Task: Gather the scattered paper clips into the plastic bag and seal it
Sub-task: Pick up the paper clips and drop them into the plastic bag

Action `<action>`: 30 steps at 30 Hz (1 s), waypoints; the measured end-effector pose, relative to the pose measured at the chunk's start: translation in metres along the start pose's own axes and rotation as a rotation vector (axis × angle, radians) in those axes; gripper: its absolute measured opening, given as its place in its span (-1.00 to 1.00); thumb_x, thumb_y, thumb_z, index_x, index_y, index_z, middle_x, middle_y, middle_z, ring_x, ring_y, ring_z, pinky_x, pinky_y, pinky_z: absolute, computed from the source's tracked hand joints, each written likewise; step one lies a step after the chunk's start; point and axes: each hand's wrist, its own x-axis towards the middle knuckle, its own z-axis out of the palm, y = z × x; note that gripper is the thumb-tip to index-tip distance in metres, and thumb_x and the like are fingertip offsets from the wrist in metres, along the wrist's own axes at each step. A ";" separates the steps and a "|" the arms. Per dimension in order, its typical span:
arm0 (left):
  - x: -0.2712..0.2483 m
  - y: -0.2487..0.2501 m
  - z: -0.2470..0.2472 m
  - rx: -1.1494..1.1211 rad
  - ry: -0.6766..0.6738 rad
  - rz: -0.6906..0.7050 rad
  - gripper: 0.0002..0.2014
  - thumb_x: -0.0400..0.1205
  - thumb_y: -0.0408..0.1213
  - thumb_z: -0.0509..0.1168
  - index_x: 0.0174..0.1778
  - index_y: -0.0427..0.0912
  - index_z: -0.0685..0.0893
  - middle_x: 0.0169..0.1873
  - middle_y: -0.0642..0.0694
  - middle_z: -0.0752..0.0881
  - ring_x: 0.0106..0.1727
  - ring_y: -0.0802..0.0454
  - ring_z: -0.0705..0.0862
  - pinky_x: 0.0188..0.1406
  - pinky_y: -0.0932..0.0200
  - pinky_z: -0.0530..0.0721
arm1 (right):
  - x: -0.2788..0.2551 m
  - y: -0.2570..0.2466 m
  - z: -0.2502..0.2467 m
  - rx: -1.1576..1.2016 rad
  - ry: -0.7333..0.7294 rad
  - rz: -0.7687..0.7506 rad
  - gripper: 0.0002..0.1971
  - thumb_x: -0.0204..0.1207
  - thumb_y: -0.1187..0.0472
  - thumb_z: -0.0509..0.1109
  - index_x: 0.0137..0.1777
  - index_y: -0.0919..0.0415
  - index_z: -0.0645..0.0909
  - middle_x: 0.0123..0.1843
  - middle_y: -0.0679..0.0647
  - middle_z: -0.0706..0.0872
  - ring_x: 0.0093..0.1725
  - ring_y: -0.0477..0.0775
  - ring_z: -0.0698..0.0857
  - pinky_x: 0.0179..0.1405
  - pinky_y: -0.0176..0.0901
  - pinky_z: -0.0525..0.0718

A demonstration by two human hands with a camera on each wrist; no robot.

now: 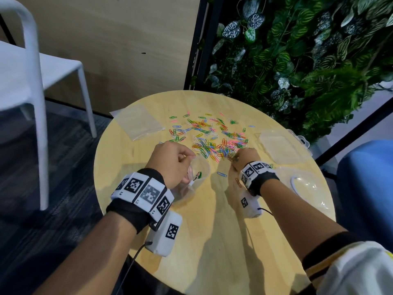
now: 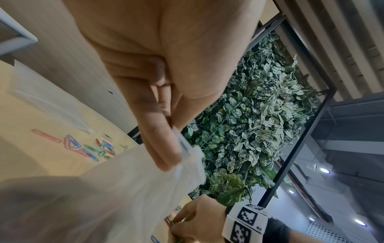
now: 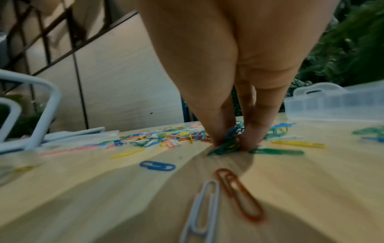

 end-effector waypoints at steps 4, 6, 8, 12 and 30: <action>-0.001 -0.001 0.001 0.011 0.005 -0.004 -0.87 0.68 -0.37 0.33 -0.03 -0.19 0.80 -0.37 -0.25 0.83 -0.49 -0.09 0.82 -0.47 0.30 0.77 | -0.012 -0.002 -0.007 -0.025 0.019 0.050 -0.71 0.64 0.06 0.29 -0.19 0.29 0.52 -0.39 0.11 0.45 -0.29 0.08 0.50 -0.28 -0.22 0.54; -0.001 0.000 0.001 0.011 0.008 -0.005 -0.87 0.68 -0.37 0.33 -0.04 -0.19 0.80 -0.37 -0.24 0.83 -0.50 -0.07 0.81 -0.47 0.30 0.76 | -0.015 0.007 -0.006 0.041 0.008 0.072 -0.64 0.57 -0.02 0.37 -0.19 0.31 0.49 -0.27 0.21 0.50 -0.31 0.11 0.45 -0.40 -0.20 0.49; -0.002 0.000 0.000 0.010 0.008 -0.006 -0.87 0.68 -0.37 0.33 -0.04 -0.19 0.80 -0.37 -0.24 0.83 -0.49 -0.07 0.82 -0.44 0.29 0.77 | -0.018 0.022 0.000 0.155 0.008 0.114 -0.61 0.47 -0.07 0.46 -0.25 0.33 0.67 -0.21 0.27 0.65 -0.38 0.08 0.49 -0.53 -0.18 0.53; -0.003 0.002 0.001 0.005 0.002 0.003 -0.88 0.67 -0.37 0.33 -0.02 -0.21 0.80 -0.38 -0.24 0.83 -0.47 -0.10 0.82 -0.43 0.30 0.77 | -0.030 0.056 0.013 1.007 0.038 0.242 -0.76 0.42 0.11 0.56 -0.04 0.27 0.81 -0.05 0.19 0.84 -0.19 0.09 0.75 -0.15 -0.05 0.83; -0.002 0.007 0.014 -0.004 0.015 -0.005 -0.88 0.68 -0.37 0.33 -0.08 -0.19 0.79 -0.38 -0.25 0.83 -0.52 -0.02 0.81 -0.43 0.19 0.81 | -0.124 -0.050 -0.029 1.639 -0.237 -0.197 -0.90 0.48 0.45 0.47 -0.04 0.47 0.74 -0.20 0.27 0.78 -0.28 0.05 0.79 -0.07 -0.21 0.80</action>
